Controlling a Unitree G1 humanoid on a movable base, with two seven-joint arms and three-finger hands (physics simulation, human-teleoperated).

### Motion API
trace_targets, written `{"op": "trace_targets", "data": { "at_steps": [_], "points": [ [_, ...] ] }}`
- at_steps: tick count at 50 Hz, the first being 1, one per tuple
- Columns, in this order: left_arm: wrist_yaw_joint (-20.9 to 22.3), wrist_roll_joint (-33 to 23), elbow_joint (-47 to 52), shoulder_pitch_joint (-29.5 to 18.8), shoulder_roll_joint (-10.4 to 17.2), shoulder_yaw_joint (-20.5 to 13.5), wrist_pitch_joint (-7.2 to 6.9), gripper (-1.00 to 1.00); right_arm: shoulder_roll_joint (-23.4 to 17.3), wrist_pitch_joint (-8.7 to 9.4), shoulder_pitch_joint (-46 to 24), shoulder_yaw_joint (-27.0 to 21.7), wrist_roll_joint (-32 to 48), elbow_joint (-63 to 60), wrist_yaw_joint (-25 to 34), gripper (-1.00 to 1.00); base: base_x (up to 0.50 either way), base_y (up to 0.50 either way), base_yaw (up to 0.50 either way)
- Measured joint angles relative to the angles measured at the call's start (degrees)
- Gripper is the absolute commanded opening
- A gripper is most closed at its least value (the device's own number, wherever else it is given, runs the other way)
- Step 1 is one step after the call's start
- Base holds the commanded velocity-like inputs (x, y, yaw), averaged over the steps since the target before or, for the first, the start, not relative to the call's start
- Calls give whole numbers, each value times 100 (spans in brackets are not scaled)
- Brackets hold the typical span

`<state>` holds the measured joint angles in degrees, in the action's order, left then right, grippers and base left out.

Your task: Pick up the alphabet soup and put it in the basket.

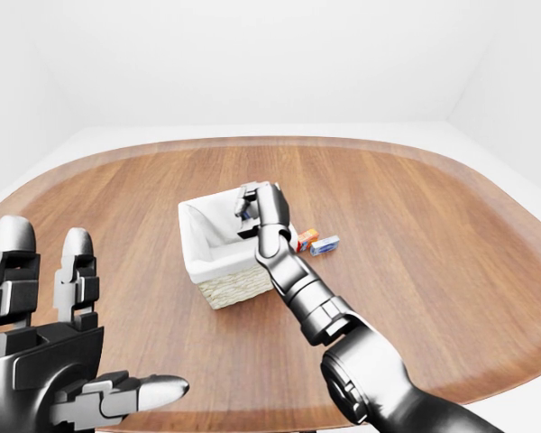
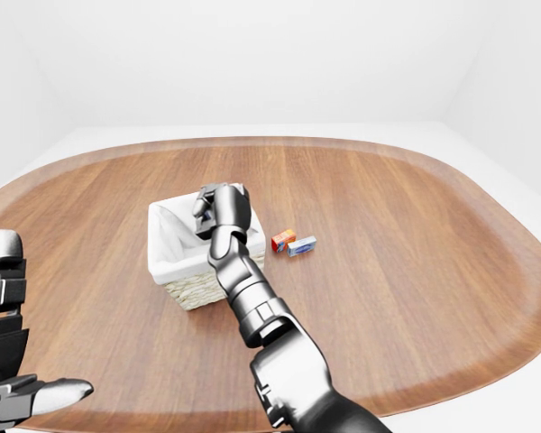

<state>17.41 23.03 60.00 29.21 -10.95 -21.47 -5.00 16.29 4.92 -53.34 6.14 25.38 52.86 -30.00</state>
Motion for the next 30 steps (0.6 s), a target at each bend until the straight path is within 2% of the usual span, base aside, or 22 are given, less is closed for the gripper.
{"op": "trace_targets", "data": {
  "at_steps": [25,26,30],
  "points": [
    [5,87,0,89,37,14,0,100,153,8,8,80,227,-104,0,-100,0,0,0],
    [4,90,0,95,39,18,0,100,157,8,12,83,234,-113,0,100,0,0,0],
    [-6,97,0,116,51,34,0,100,175,8,13,94,228,-179,0,100,0,0,0]
  ]
}}
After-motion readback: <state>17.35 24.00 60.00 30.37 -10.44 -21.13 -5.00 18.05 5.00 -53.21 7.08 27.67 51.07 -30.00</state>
